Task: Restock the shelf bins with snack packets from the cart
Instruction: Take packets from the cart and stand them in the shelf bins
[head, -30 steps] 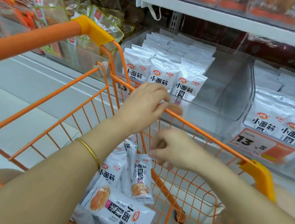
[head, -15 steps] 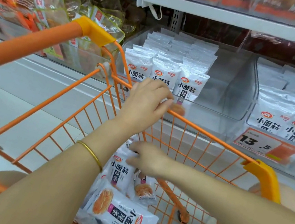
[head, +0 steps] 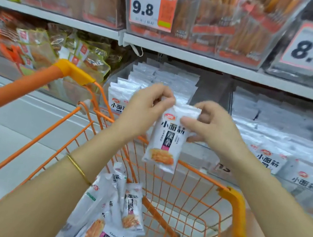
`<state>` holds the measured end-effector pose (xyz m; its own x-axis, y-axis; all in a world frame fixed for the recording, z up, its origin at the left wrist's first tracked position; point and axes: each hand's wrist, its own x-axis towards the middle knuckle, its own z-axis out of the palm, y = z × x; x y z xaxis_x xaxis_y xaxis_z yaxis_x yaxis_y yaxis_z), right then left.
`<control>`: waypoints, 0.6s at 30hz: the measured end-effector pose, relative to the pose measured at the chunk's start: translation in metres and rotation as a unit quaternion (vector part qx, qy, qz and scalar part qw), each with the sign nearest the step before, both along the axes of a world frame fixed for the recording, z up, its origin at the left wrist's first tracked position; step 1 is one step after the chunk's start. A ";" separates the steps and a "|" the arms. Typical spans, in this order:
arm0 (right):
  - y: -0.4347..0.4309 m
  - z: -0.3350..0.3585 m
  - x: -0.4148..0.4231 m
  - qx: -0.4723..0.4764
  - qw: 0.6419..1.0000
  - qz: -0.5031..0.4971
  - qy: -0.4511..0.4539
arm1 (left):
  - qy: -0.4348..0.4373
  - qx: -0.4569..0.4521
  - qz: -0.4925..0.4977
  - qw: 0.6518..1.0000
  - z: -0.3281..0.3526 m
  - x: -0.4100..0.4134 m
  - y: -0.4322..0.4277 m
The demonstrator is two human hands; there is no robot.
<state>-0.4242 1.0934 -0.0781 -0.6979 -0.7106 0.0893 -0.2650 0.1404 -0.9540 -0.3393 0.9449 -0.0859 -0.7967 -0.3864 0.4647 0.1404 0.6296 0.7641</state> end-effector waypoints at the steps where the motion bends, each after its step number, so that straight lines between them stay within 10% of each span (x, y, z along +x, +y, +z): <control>1: -0.006 0.006 -0.008 -0.003 0.999 -0.016 0.028 | 0.013 -0.012 0.016 1.000 0.007 -0.005 -0.002; 12: -0.048 -0.025 -0.043 0.045 0.976 -0.119 0.176 | -0.022 -0.046 0.061 0.997 -0.017 -0.041 -0.031; 18: -0.053 -0.055 -0.049 0.175 0.959 -0.118 0.189 | -0.049 -0.265 0.135 0.954 -0.043 -0.044 -0.038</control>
